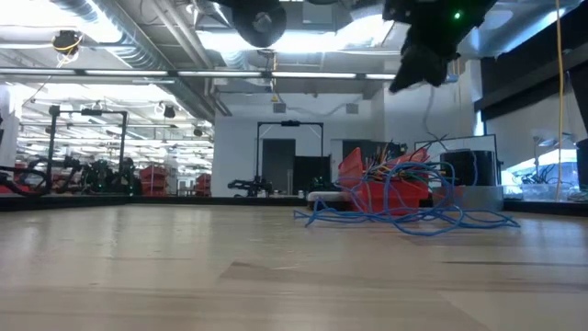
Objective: Coil cords
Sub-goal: Uncoil the blue wire from the black spool
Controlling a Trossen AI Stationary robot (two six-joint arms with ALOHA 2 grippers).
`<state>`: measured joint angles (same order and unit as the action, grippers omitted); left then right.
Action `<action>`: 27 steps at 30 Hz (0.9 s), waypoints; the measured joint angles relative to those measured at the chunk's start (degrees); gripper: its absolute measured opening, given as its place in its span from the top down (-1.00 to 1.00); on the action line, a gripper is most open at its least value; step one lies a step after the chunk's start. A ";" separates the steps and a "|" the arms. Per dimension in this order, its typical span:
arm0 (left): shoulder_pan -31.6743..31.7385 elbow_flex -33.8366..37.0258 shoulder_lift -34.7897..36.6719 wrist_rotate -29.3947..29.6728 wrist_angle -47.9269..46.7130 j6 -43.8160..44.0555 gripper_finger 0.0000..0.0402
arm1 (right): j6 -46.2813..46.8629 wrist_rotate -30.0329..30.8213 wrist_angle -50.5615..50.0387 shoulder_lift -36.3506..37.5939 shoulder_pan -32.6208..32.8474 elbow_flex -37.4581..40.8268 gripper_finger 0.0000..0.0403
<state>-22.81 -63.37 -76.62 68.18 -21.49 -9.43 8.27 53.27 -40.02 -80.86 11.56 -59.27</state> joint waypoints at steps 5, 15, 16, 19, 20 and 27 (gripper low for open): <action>-0.49 0.00 0.00 -0.04 -8.00 4.21 0.97 | 8.63 12.29 -5.32 4.31 1.22 0.00 0.96; 9.18 0.00 0.00 -4.49 -25.66 21.35 0.97 | 10.80 30.80 -2.57 10.92 16.19 -0.02 0.96; 10.35 0.00 0.00 -5.29 -26.05 22.28 0.97 | 10.57 33.09 -2.08 11.12 17.99 -0.01 0.96; 13.75 0.20 0.00 -7.22 -26.04 22.93 0.97 | 7.75 33.84 0.55 11.28 22.63 -0.33 0.96; 14.71 0.22 0.00 -7.55 -26.02 23.35 0.97 | 5.93 33.78 1.17 11.22 23.51 -0.98 0.96; 21.09 0.28 0.00 -7.65 -25.58 27.59 0.97 | -6.94 24.88 11.53 9.98 25.21 -2.34 0.96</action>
<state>-1.72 -63.09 -76.62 60.53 -47.07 18.17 1.33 78.15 -28.49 -70.88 36.77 -61.60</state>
